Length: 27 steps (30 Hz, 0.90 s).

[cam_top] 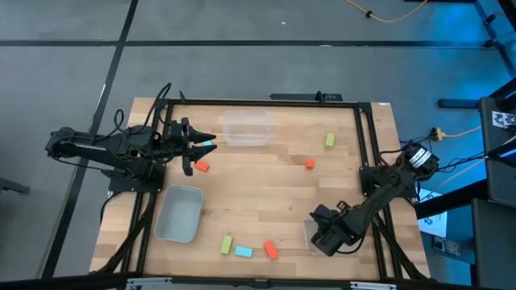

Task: Sort & place blocks by color
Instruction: Put the top right light blue half pillar block into the bottom right transparent bin

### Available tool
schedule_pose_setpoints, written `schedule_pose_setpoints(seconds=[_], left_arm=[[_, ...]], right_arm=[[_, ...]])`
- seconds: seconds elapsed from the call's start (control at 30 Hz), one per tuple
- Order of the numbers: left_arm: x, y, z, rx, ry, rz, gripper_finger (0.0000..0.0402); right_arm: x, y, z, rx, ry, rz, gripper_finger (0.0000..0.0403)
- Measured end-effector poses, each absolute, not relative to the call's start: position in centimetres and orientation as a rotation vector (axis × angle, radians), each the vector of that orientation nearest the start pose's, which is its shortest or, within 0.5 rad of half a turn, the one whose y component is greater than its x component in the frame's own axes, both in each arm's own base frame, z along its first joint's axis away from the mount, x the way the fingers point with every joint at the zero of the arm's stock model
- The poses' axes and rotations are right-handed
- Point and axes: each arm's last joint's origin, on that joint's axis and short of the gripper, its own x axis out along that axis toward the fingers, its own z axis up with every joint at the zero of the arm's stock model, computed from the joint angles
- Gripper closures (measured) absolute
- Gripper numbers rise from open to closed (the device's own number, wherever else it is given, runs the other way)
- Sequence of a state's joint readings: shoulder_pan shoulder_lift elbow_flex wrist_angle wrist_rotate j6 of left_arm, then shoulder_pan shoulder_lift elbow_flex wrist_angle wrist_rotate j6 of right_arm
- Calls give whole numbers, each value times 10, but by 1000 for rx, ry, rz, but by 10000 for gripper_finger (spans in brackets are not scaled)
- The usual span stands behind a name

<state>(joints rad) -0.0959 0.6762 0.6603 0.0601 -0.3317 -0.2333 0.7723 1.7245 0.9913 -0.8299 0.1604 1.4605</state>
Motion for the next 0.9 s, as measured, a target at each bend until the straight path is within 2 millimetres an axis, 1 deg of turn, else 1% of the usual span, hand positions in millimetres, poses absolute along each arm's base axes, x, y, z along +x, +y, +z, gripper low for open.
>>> schedule_pose_setpoints(seconds=[0.27, 0.63, 0.73, 0.9], left_arm=[[155, -5, 329, -242, -70, 230, 239], [155, -5, 329, -242, -71, 230, 239], [155, -5, 329, -242, -70, 230, 239], [155, -5, 329, -242, -70, 230, 239]], right_arm=[[206, 194, 148, 469, 1345, -580, 240], [206, 194, 147, 473, 1351, -576, 229], [206, 196, 147, 499, 1383, -561, 207], [206, 196, 147, 507, 1395, -556, 150]])
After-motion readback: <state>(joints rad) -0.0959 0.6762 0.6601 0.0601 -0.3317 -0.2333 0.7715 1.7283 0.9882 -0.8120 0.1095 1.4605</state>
